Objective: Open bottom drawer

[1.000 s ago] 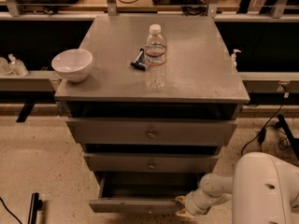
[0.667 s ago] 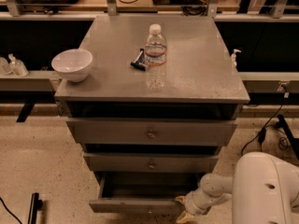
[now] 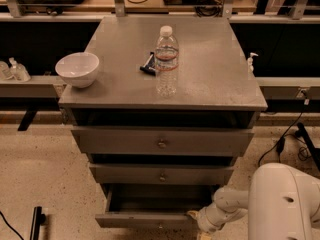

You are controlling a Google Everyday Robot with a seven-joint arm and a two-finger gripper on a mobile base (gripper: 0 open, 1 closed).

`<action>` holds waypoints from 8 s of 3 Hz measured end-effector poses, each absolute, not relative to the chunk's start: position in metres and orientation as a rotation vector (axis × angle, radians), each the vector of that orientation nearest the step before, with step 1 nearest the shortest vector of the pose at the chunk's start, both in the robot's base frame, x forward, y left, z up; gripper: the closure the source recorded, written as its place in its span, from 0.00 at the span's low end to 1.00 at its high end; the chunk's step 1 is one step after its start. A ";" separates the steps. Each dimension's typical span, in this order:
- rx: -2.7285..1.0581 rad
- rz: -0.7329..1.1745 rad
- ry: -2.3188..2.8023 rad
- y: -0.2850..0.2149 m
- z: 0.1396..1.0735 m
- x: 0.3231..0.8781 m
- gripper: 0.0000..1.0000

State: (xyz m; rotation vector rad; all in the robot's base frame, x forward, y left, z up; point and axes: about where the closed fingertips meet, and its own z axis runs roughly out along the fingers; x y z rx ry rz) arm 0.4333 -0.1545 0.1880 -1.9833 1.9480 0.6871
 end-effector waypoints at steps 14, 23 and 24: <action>-1.965 0.942 1.767 -0.145 0.181 0.398 0.29; -2.087 0.984 1.679 -0.124 0.213 0.382 0.00; -2.032 0.841 1.748 -0.128 0.246 0.393 0.15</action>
Offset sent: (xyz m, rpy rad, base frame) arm 0.0433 -0.0067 -0.0109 -0.0989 -0.0653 -0.0089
